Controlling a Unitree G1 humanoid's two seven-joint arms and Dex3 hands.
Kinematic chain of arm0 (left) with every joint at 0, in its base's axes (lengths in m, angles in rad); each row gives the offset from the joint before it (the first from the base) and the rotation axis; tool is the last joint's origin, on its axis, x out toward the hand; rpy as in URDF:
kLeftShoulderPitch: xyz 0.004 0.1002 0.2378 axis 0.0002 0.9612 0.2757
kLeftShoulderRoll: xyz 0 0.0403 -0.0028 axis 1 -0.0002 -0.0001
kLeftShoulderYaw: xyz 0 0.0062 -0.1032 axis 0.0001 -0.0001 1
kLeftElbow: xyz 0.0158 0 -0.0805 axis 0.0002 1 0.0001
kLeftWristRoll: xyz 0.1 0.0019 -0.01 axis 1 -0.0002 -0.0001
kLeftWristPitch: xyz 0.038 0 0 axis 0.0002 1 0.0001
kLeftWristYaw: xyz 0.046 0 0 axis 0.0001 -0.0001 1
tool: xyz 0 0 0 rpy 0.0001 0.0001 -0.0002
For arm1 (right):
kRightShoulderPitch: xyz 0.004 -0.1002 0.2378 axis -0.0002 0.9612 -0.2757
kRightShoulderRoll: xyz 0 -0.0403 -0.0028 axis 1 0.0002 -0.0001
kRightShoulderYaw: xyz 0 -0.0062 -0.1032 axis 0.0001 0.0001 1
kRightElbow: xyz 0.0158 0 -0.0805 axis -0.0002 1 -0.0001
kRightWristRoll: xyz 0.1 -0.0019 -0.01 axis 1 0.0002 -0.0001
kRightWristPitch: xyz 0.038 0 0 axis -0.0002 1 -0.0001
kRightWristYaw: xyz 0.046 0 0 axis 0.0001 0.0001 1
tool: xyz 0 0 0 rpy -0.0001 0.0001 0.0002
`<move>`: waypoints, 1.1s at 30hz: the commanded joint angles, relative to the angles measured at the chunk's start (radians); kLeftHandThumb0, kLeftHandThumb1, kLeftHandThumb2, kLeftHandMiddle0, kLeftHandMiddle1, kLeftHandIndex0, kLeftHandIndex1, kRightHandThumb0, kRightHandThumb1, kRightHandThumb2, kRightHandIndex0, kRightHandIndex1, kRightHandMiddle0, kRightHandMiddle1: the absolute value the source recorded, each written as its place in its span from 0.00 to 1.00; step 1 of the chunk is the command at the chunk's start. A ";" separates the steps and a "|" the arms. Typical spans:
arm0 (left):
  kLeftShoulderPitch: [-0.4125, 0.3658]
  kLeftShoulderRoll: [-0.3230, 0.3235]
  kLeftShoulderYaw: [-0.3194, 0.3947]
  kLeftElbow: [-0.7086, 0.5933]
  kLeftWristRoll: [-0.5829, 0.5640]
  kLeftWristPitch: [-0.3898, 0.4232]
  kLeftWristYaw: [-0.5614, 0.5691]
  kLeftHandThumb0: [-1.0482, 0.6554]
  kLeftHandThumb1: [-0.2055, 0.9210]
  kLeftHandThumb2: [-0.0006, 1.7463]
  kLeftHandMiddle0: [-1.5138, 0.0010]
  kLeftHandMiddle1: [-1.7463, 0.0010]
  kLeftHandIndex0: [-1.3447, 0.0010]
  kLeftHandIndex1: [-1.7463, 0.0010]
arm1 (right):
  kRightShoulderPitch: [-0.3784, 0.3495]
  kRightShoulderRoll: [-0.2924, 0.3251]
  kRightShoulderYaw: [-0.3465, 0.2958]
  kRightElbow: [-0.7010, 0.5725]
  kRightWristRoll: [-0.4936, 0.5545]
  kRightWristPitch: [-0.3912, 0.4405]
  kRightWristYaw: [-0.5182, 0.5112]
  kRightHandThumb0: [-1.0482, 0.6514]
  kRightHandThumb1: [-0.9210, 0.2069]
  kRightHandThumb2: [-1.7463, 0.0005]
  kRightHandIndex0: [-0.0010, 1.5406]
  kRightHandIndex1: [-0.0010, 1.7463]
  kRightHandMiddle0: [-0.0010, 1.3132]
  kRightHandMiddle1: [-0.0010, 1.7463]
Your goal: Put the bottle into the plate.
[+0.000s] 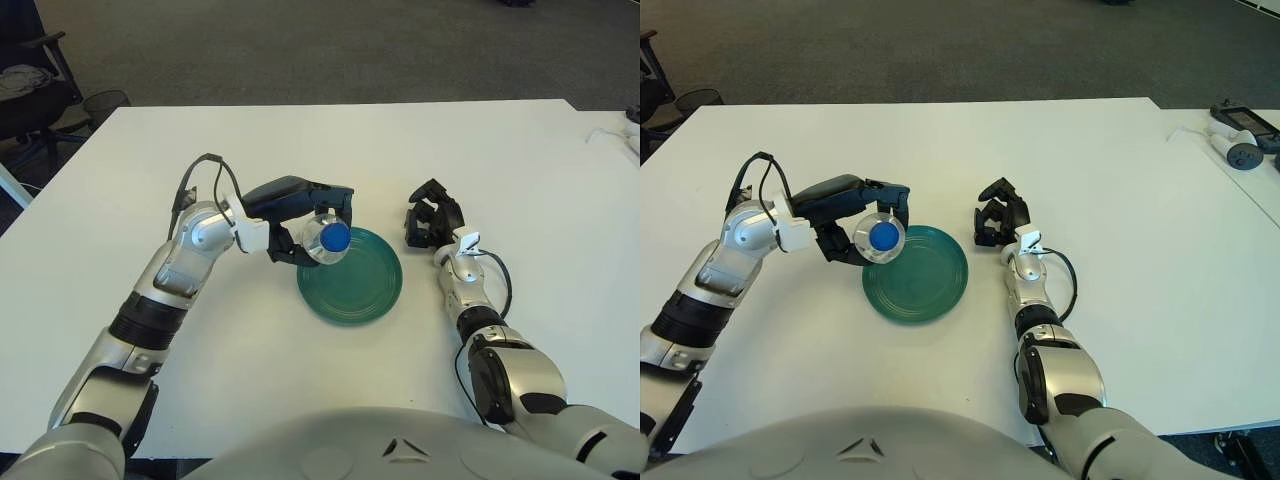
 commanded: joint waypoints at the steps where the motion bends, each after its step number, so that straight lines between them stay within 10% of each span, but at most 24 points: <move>1: -0.067 0.037 -0.032 0.137 0.183 -0.136 0.131 0.59 0.37 0.79 0.22 0.00 0.26 0.00 | 0.231 0.064 0.002 0.212 0.008 0.216 0.015 0.61 0.64 0.18 0.47 1.00 0.38 0.95; 33: -0.229 0.043 -0.141 0.407 0.683 -0.396 0.799 0.55 0.40 0.79 0.21 0.00 0.27 0.00 | 0.233 0.068 -0.014 0.213 0.018 0.227 0.047 0.61 0.66 0.19 0.47 1.00 0.44 0.90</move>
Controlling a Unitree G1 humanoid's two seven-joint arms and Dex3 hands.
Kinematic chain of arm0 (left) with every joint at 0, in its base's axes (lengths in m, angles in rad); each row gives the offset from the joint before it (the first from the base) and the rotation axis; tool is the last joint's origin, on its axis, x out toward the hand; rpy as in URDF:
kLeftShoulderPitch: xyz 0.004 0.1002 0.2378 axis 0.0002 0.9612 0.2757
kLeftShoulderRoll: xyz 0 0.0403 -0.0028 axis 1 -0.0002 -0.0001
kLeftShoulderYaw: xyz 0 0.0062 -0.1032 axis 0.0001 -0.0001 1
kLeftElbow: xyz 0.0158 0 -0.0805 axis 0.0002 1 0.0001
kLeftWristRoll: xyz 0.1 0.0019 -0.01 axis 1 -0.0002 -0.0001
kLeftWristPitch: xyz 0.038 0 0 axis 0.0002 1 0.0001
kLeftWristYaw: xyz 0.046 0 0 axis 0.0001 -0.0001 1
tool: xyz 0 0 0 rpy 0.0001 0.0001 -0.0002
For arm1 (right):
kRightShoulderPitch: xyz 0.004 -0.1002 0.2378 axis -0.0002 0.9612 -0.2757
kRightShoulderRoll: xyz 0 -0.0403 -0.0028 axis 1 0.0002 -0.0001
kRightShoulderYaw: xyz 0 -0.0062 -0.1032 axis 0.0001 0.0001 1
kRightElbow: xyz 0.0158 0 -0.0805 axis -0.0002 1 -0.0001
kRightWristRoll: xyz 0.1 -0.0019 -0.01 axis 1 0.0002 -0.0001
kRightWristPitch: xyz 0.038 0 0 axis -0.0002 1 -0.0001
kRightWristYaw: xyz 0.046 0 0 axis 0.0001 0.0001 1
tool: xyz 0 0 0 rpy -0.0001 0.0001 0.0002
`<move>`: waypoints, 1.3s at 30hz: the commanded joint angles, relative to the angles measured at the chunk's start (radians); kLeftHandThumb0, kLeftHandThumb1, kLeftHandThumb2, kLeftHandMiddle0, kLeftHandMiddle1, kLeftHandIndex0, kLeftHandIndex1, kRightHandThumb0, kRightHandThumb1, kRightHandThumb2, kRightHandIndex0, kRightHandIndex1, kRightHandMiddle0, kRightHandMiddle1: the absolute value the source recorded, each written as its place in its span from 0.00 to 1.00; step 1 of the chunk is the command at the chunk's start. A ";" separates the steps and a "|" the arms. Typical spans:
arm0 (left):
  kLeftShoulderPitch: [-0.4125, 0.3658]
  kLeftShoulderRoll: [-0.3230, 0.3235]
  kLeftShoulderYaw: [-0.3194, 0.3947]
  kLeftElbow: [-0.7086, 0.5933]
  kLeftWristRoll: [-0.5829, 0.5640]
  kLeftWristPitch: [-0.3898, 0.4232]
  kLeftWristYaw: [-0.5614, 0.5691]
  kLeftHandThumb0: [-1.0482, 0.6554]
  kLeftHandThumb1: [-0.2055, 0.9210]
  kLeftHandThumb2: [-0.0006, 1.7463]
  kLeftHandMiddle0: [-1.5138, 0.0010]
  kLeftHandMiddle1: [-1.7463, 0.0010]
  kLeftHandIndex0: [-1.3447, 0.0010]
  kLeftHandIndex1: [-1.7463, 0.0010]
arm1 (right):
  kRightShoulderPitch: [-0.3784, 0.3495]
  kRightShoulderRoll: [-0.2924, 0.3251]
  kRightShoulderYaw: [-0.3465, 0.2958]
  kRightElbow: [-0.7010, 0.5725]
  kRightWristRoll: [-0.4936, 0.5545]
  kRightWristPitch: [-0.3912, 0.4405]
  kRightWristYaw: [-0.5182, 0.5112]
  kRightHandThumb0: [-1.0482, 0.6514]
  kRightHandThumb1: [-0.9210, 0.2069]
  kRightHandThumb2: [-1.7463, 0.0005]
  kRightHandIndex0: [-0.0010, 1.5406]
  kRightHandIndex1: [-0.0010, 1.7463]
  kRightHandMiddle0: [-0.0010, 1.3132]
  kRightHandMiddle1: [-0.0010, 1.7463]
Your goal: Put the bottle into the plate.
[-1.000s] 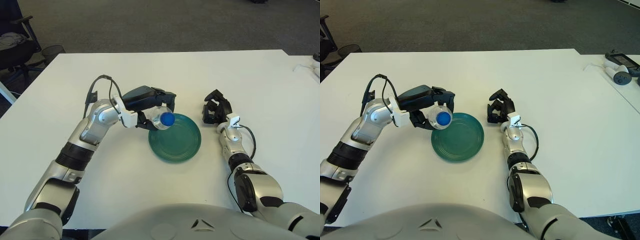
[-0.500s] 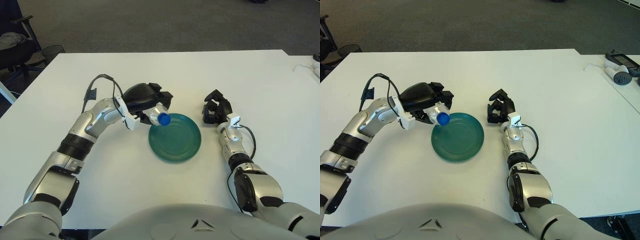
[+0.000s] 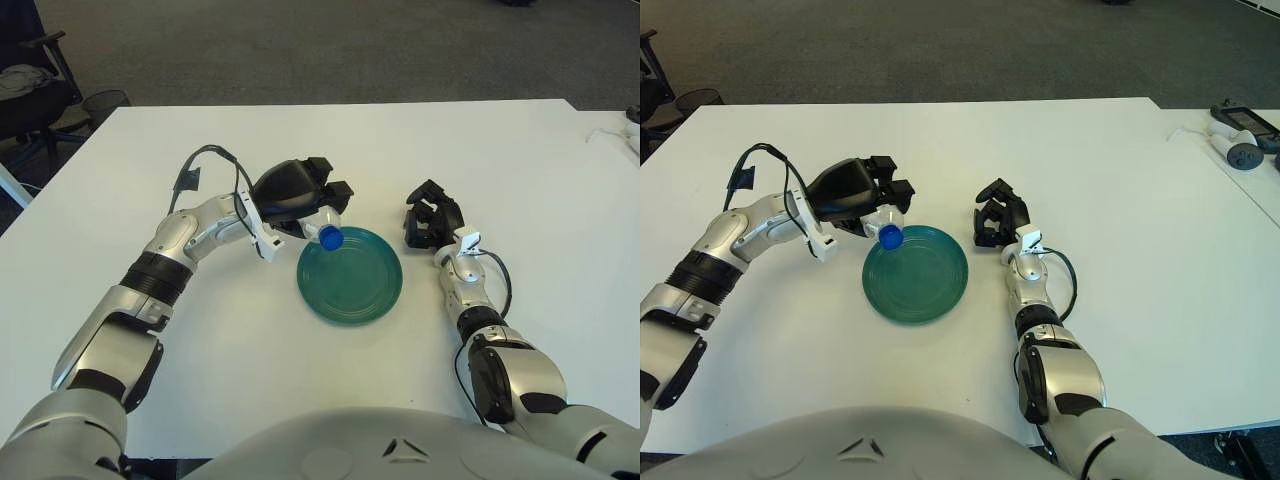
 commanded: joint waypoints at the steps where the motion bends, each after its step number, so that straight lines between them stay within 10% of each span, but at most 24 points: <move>1: -0.047 0.012 -0.032 0.049 0.058 -0.034 0.120 0.55 0.40 0.79 0.21 0.00 0.27 0.00 | 0.234 0.067 -0.001 0.213 0.011 0.226 -0.001 0.61 0.66 0.19 0.47 1.00 0.44 0.90; 39: 0.012 0.022 -0.083 -0.096 0.016 -0.145 0.084 0.53 0.35 0.84 0.14 0.00 0.18 0.00 | 0.234 0.063 0.028 0.212 -0.023 0.219 -0.050 0.61 0.63 0.21 0.45 1.00 0.43 0.89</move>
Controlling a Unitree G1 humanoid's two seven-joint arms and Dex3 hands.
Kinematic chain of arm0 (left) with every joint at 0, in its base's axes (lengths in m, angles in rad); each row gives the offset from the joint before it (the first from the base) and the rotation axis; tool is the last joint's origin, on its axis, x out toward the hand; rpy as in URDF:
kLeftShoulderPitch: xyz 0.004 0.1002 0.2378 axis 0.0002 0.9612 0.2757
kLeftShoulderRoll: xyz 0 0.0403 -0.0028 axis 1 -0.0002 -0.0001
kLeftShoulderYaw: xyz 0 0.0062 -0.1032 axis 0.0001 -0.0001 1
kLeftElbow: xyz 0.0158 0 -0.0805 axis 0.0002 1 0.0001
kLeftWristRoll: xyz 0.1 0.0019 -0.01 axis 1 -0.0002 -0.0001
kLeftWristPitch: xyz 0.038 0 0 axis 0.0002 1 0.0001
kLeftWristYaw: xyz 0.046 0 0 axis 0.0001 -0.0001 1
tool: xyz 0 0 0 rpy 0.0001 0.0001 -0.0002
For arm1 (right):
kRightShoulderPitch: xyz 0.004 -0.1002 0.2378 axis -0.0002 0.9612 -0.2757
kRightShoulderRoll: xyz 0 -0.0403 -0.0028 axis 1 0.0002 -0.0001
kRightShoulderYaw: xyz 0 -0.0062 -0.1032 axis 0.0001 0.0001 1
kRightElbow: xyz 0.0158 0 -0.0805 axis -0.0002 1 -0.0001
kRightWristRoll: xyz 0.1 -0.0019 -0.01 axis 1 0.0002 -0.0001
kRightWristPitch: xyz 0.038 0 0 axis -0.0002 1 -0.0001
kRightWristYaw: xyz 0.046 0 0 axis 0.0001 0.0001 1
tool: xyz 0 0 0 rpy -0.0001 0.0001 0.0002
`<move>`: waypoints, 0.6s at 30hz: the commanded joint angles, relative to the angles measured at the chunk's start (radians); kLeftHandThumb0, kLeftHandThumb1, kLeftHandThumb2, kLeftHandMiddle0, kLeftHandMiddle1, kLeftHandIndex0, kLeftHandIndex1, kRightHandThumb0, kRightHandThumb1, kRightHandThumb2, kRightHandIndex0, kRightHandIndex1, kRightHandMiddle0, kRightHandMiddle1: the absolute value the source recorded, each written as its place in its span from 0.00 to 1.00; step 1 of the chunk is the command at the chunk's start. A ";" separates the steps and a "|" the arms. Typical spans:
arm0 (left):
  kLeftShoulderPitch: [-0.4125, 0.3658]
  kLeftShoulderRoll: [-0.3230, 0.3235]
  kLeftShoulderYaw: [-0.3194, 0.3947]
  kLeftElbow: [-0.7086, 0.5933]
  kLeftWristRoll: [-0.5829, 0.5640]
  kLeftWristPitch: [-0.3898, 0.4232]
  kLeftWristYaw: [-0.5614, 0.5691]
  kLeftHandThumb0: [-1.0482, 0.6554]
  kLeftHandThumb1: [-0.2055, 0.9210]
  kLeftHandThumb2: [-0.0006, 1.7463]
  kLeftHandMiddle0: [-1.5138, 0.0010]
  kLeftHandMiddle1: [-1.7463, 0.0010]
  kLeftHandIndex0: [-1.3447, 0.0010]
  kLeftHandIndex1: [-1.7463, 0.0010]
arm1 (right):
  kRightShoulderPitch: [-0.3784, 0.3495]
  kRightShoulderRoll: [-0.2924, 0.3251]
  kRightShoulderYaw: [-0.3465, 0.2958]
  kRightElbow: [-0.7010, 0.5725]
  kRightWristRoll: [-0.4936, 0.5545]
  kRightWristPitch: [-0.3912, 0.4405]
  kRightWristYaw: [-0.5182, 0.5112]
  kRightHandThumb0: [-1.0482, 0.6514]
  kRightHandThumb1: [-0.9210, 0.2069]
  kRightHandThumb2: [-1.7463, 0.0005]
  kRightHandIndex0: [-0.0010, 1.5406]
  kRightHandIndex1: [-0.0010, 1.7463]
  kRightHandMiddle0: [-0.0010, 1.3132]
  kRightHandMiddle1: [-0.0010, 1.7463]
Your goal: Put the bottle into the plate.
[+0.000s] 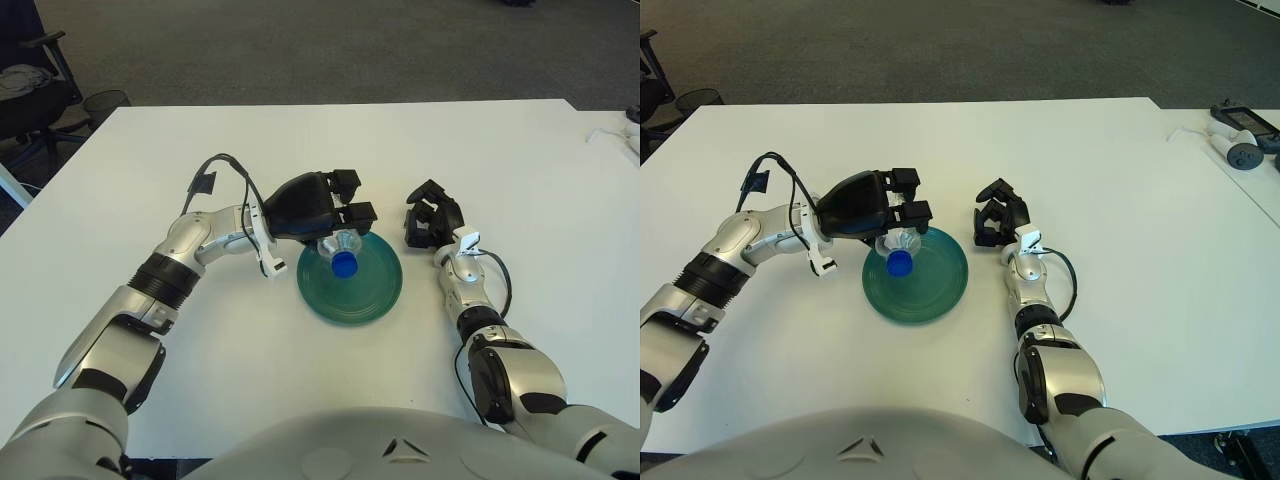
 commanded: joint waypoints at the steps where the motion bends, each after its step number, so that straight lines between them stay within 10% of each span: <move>1: 0.000 0.013 -0.035 0.015 -0.014 -0.010 -0.055 0.53 0.35 0.84 0.14 0.00 0.18 0.00 | 0.235 0.063 0.021 0.211 -0.014 0.215 -0.013 0.61 0.63 0.21 0.45 1.00 0.43 0.89; 18: 0.012 -0.006 -0.037 0.049 -0.058 0.012 -0.114 0.54 0.33 0.84 0.17 0.00 0.19 0.00 | 0.237 0.059 0.023 0.208 -0.007 0.220 -0.002 0.61 0.62 0.19 0.45 1.00 0.38 0.94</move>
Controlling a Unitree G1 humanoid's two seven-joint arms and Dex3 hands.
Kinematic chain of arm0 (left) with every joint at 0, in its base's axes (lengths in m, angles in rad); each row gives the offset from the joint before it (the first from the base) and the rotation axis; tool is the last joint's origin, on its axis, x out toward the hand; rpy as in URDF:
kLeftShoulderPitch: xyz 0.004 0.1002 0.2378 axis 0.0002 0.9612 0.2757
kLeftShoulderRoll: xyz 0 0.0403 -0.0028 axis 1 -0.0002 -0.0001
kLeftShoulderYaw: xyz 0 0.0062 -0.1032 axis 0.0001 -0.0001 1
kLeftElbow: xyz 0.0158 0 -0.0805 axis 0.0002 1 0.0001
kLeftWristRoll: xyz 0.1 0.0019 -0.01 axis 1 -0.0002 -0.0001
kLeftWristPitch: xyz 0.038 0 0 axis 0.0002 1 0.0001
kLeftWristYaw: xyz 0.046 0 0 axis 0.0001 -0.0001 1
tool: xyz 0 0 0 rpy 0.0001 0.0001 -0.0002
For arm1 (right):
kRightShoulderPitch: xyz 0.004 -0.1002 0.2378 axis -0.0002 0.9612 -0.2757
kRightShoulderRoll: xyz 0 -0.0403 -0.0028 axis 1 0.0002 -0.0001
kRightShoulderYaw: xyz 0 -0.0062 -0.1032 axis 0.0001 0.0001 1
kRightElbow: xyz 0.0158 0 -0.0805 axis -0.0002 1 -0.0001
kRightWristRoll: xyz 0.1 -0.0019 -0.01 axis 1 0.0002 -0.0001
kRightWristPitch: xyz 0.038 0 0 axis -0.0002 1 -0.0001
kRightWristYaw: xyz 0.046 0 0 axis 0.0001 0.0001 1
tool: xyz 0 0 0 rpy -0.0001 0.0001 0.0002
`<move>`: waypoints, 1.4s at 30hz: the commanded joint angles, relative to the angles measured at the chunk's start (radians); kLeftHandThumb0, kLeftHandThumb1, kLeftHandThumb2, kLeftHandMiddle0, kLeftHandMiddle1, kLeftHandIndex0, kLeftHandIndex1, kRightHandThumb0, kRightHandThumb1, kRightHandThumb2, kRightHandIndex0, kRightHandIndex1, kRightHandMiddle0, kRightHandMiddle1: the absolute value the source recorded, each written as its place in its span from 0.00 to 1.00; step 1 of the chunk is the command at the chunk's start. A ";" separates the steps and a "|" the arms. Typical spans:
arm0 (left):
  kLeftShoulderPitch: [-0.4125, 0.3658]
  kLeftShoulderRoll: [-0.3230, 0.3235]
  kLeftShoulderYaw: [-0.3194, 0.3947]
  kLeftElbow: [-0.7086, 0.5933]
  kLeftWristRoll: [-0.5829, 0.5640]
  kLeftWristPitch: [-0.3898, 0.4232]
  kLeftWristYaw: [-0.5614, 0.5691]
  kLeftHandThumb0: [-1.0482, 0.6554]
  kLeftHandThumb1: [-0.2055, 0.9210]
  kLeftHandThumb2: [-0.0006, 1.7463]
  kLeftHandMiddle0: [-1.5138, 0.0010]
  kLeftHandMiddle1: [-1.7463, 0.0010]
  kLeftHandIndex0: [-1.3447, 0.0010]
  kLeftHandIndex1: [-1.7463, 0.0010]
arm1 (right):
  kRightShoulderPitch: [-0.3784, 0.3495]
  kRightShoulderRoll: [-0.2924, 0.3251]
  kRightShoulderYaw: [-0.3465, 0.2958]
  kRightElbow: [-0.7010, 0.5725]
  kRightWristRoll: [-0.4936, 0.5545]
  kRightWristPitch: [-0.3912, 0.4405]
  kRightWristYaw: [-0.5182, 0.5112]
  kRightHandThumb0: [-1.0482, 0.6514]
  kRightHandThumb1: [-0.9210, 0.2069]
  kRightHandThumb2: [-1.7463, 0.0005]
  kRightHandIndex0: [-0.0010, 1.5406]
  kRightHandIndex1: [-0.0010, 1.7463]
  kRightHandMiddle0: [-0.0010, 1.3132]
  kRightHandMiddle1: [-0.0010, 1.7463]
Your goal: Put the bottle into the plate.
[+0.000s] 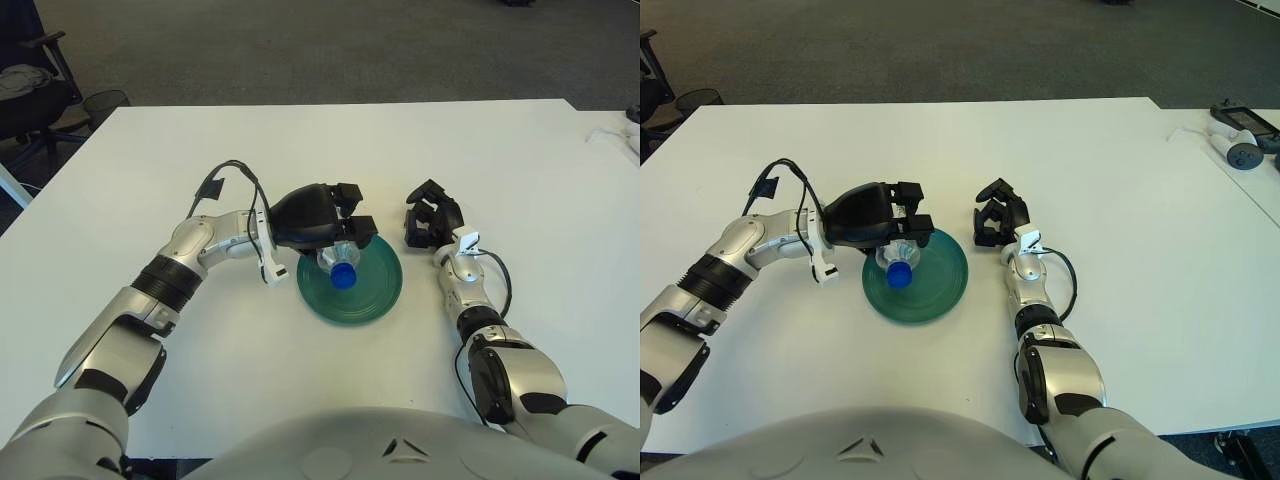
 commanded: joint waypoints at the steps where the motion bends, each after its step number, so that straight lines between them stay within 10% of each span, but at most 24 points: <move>1: 0.009 0.001 -0.007 0.015 -0.021 0.029 -0.040 0.53 0.36 0.82 0.19 0.00 0.21 0.00 | 0.237 0.060 0.016 0.209 -0.007 0.222 0.001 0.61 0.62 0.19 0.45 1.00 0.37 0.95; 16: 0.010 -0.039 -0.034 0.122 0.089 0.025 0.191 0.37 0.51 0.71 0.36 0.00 0.56 0.00 | 0.239 0.057 0.012 0.209 -0.001 0.222 0.008 0.61 0.63 0.19 0.46 1.00 0.38 0.95; 29: 0.001 -0.043 -0.073 0.167 0.139 0.038 0.308 0.36 0.57 0.67 0.42 0.00 0.62 0.00 | 0.245 0.062 0.008 0.206 0.007 0.206 0.032 0.61 0.63 0.20 0.46 1.00 0.41 0.91; 34: -0.006 -0.044 -0.088 0.188 0.150 0.049 0.331 0.57 0.42 0.79 0.54 0.01 0.65 0.00 | 0.245 0.061 0.012 0.205 0.004 0.205 0.029 0.61 0.63 0.20 0.46 1.00 0.41 0.91; 42: -0.024 -0.044 -0.112 0.215 0.172 0.037 0.403 0.61 0.41 0.80 0.58 0.00 0.66 0.00 | 0.242 0.061 0.011 0.206 0.005 0.218 0.032 0.61 0.63 0.19 0.46 1.00 0.39 0.94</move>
